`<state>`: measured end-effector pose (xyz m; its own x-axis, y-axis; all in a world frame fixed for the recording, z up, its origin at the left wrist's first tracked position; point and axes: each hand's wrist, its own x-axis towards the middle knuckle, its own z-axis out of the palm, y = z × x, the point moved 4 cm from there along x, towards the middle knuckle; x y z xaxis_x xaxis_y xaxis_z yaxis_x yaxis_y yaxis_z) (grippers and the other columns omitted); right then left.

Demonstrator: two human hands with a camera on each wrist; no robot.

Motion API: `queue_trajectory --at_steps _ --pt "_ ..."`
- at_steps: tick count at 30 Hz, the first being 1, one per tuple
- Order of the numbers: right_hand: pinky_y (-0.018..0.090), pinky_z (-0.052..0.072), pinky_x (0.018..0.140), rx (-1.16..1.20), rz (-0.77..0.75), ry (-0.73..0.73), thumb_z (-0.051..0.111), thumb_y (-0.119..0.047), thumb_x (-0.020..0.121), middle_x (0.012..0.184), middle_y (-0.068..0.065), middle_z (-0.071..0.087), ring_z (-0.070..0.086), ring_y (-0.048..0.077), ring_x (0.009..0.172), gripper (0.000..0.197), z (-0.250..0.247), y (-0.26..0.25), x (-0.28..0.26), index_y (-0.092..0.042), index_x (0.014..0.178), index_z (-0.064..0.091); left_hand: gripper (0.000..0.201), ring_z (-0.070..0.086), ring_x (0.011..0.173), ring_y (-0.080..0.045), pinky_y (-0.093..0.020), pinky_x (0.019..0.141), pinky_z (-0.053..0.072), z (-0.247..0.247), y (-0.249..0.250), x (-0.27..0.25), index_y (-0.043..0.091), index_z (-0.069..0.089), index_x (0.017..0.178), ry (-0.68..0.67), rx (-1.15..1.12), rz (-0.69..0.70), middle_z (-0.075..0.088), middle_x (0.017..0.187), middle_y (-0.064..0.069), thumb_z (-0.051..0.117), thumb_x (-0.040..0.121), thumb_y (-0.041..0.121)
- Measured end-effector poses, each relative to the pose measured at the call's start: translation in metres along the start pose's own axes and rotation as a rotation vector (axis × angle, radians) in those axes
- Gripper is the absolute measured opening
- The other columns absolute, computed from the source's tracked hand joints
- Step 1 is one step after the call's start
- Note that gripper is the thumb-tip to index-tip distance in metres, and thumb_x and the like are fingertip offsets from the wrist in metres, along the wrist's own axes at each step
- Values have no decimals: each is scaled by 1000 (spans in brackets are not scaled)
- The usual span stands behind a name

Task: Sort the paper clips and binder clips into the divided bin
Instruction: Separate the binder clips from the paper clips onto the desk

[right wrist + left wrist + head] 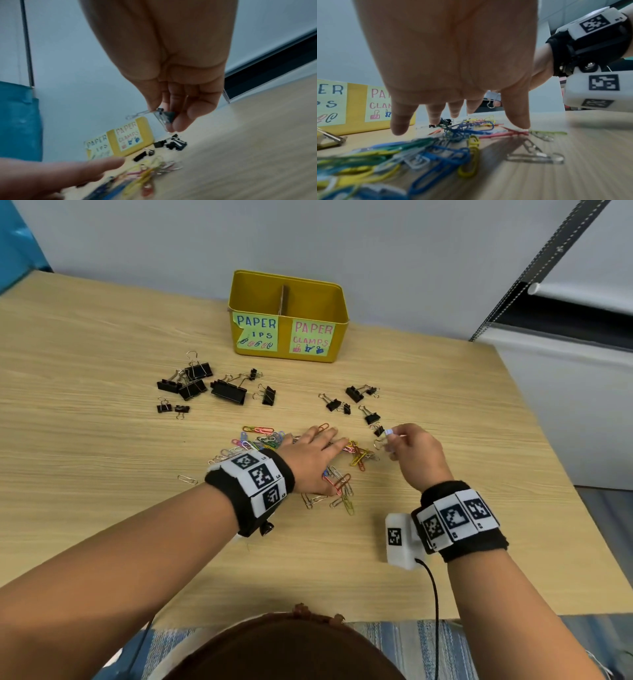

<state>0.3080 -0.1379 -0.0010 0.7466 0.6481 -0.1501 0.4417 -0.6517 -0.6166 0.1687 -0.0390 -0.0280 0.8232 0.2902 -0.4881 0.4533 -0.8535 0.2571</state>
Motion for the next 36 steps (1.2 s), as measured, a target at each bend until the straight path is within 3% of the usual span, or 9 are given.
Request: queue_trajectory --at_steps 5,11,14,17,20,23,29,33,36 --pt "30 45 78 -267 134 -36 47 -13 91 111 16 64 56 29 95 24 -3 25 8 -9 112 59 79 5 147 -23 -55 116 13 3 1 -1 23 12 149 2 68 20 6 160 3 48 86 54" --pt "41 42 101 -448 9 27 50 -9 88 130 13 49 45 32 119 36 4 3 5 -16 123 56 64 27 140 -21 -48 117 21 -20 -32 -34 32 24 144 207 -156 -42 27 152 1 49 88 48" --pt "37 44 101 -395 -50 -102 48 -5 89 128 15 50 51 31 116 37 22 -11 3 -11 125 55 71 28 137 -29 -49 114 29 -20 -75 -55 34 16 146 212 -320 -258 24 150 -7 56 88 31" --pt "40 44 103 -482 -101 -266 45 -3 89 128 18 45 51 35 116 40 47 -27 -3 -9 127 53 73 26 135 -37 -50 111 32 -6 -97 -72 31 16 147 74 -221 -482 23 146 -16 48 87 5" --pt "36 41 104 -484 -245 -389 42 -2 91 128 16 44 52 31 116 44 70 -51 -17 -11 134 48 69 27 132 -38 -45 108 34 2 -82 -67 23 18 148 80 -115 -437 27 141 -19 39 86 -1" --pt "34 40 104 -435 -304 -434 38 1 90 131 16 45 50 31 120 49 73 -67 -27 -14 136 45 69 37 128 -35 -43 109 38 3 -73 -64 27 26 145 136 -274 -352 34 136 -16 46 86 -2" --pt "24 42 65 -531 -123 -474 57 -11 84 108 11 59 53 20 86 36 44 -39 -45 -8 118 47 50 48 114 -34 -40 99 44 5 -108 -99 9 38 133 215 -327 -561 41 128 -19 51 85 3" --pt "28 42 72 -489 -236 -532 57 -8 82 112 15 64 58 27 99 32 69 -50 -52 -5 113 52 34 53 96 -25 -27 82 42 8 -81 -91 2 46 122 194 -350 -439 53 118 -17 41 88 -4" --pt "25 44 63 -331 -201 -550 59 -2 80 100 7 62 56 21 85 28 77 -61 -39 -10 107 56 38 53 96 -22 -21 79 40 4 -63 -76 3 48 122 226 -382 -372 57 116 -13 45 86 -8"
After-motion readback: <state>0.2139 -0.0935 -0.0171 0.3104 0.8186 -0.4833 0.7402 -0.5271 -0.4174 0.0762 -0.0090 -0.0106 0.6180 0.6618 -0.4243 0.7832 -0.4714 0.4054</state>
